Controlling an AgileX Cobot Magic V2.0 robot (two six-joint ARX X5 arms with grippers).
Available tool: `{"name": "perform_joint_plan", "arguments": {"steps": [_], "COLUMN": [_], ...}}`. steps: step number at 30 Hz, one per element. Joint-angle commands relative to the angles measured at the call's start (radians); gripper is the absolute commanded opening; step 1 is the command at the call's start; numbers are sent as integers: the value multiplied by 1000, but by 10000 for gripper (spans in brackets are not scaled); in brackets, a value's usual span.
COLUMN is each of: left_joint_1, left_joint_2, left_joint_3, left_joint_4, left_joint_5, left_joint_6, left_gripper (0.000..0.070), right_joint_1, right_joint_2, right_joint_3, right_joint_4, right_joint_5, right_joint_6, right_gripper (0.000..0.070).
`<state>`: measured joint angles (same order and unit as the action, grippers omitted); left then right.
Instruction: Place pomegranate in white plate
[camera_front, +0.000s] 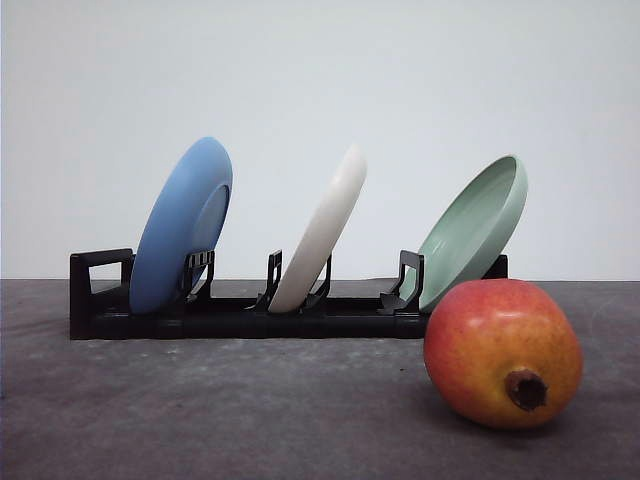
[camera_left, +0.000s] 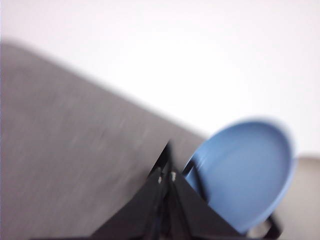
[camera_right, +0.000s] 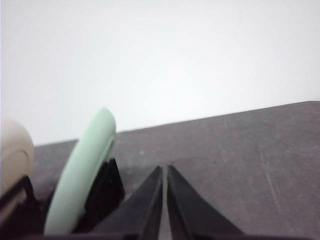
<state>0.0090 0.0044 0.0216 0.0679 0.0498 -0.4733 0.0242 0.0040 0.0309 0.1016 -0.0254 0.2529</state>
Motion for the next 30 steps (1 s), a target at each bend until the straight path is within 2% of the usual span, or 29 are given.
{"name": "perform_joint_plan", "arguments": {"steps": [1,3,6,13,19,23,26,30], "left_joint_1": [1,1,1,1,1,1,1,0], "left_joint_2": [-1,-1,2,83,224,338,419,517], "left_joint_3": [9,37,120,432,712,862,933,973], "left_joint_4": [67,88,18,-405,-731,-899,-983,-1026], "left_joint_5": [-1,-2,-1,0,2,3,15,34], "left_joint_6": [-14,-15,-14,20,166,252,323,402], "left_gripper": [0,0,1,1,1,1,1,1], "right_joint_1": [0,0,0,0,0,0,0,8], "right_joint_2": [0,0,0,67,177,269,333,398], "right_joint_3": [38,72,150,419,588,655,680,684], "right_joint_4": [9,-12,-99,-481,-649,-730,-765,-761], "right_joint_5": [-1,-6,-31,-62,-128,-194,-246,-294], "right_joint_6": [53,73,93,99,94,35,16,20], "right_gripper": [12,12,11,11,11,10,10,11]}}
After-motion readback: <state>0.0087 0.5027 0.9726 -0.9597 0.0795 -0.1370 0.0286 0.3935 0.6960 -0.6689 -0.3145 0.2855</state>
